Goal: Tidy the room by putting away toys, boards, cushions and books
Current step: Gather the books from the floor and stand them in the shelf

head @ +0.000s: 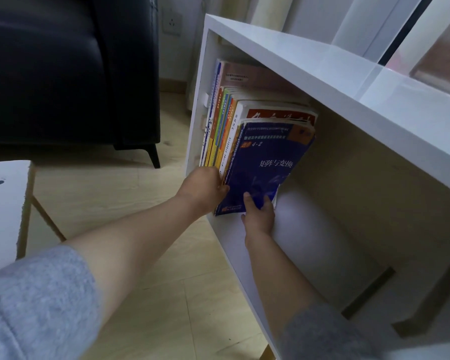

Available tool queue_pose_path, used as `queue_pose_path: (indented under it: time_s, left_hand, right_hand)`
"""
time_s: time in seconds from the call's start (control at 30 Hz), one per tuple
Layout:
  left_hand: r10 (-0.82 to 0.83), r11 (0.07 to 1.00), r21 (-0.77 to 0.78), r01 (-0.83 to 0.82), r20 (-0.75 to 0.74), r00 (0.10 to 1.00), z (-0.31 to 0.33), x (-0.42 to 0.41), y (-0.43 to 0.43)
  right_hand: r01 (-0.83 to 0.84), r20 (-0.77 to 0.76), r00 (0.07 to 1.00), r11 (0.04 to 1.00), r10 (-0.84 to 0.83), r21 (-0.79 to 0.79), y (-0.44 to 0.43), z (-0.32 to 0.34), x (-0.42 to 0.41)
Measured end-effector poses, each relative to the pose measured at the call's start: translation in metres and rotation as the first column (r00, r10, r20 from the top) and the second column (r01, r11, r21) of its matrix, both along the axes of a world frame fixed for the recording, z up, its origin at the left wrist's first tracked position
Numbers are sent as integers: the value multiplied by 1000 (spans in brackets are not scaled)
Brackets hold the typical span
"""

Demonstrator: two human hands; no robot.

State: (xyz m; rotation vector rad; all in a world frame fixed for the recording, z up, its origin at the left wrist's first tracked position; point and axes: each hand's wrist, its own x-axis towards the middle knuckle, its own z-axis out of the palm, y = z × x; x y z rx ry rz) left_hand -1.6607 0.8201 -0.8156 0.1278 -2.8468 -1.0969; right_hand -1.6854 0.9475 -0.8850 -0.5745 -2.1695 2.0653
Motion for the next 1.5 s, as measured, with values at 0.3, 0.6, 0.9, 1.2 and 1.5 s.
queue_pose_path:
  time_s: [0.3,0.6,0.9,1.2,1.5]
  left_hand:
    - [33,998,-46,-33,-22,999,6,10,-4]
    - [47,994,-99,-50,-35,998,21,33,-16]
    - [45,996,-81,-48,-48,998,53,91,-20]
    - [225,974,-26,-225,-34,974,91,166,-47]
    - [581,805,160,-572,-10,814,112,299,-109]
  right_hand:
    - [20,-16,1000,1000,-19,18,-1,7,10]
    - [25,-81,996,1000,-25,2,2,32,54]
    - [-208,-175,962,978,209,19,1,80,106]
    - [-462,-213,863,886,458,32,-32,122,143]
    - [-828,-258,516,553,817,96,-98,162,213]
